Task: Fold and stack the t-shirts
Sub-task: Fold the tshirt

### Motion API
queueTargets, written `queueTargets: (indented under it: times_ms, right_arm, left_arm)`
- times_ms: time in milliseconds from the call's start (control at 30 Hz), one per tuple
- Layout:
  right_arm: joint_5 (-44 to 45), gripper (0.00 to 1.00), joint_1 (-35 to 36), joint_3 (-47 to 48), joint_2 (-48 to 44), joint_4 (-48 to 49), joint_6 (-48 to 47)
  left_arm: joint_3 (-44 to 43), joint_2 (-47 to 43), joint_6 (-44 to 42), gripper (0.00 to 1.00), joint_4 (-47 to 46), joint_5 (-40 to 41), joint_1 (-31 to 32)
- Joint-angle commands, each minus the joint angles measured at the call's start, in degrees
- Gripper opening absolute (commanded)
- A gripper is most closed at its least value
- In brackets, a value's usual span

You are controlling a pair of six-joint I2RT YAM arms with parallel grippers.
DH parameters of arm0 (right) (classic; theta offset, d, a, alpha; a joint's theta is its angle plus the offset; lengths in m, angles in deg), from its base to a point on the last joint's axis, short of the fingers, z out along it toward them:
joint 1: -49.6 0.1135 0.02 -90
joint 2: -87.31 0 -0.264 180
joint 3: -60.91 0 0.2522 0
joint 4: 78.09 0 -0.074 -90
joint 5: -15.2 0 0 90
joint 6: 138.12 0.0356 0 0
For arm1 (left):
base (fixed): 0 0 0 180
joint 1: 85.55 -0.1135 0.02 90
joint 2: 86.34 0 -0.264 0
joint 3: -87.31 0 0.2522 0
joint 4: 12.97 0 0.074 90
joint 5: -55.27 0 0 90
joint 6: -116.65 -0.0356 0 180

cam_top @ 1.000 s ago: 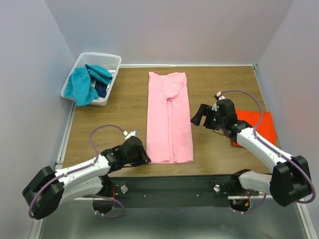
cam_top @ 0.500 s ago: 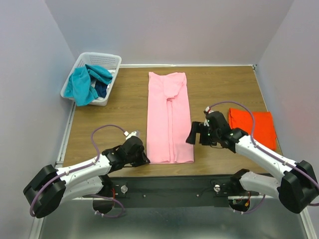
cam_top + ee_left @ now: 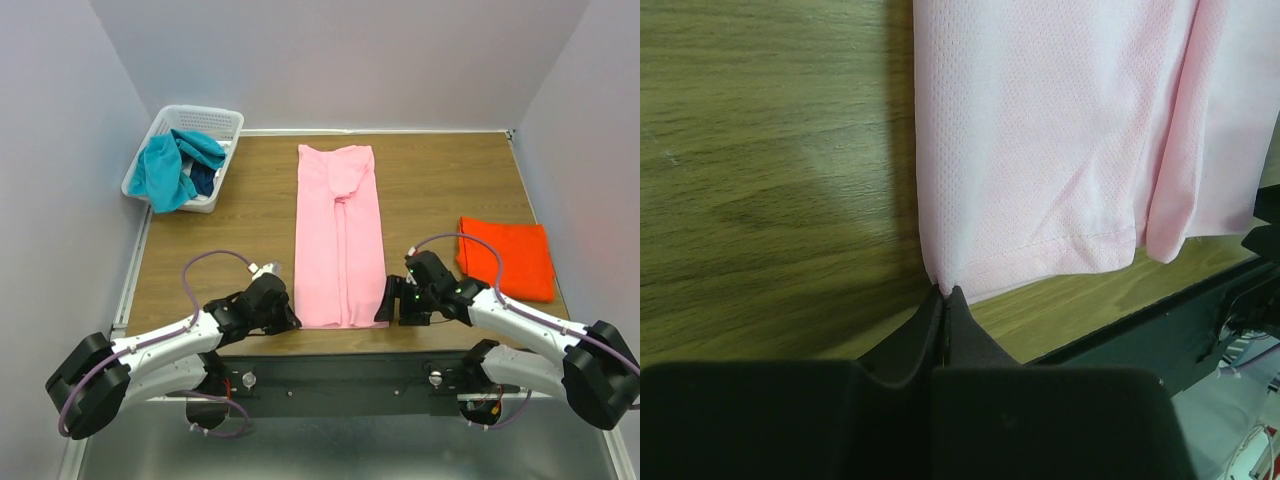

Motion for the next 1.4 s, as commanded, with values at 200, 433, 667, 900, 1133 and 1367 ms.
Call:
queueTargets:
  times_ms: [200, 433, 667, 900, 1133, 1367]
  right_arm:
    - [-2.3, 0.51, 2.4, -2.2, 2.4, 2.9, 3.6]
    - [-0.9, 0.22, 2.8, -1.6, 3.0, 4.4, 2.1]
    - [-0.3, 0.01, 3.2, -1.9, 3.4, 7.4, 0.5]
    - [1.6, 0.01, 3.4, 0.1, -2.0, 8.4, -4.0]
    - [6.8, 0.01, 3.4, 6.2, -2.2, 8.4, -7.3]
    - [15.5, 0.01, 3.4, 12.2, 0.8, 8.4, -9.7]
  left_arm:
    - [0.4, -1.1, 0.5, 0.0, 0.2, -0.4, -0.1]
    - [1.2, -2.5, 0.7, 0.0, -1.5, -0.9, -0.1]
    - [1.6, -5.3, 0.9, 0.0, -2.0, -0.8, -0.1]
    - [-0.1, -6.6, 0.1, 0.0, -2.3, -0.1, -0.1]
    - [-6.2, -2.8, -2.2, 0.0, -3.7, 3.7, -0.1]
    - [-16.8, 3.6, -6.2, 0.0, -2.2, 8.6, -0.8]
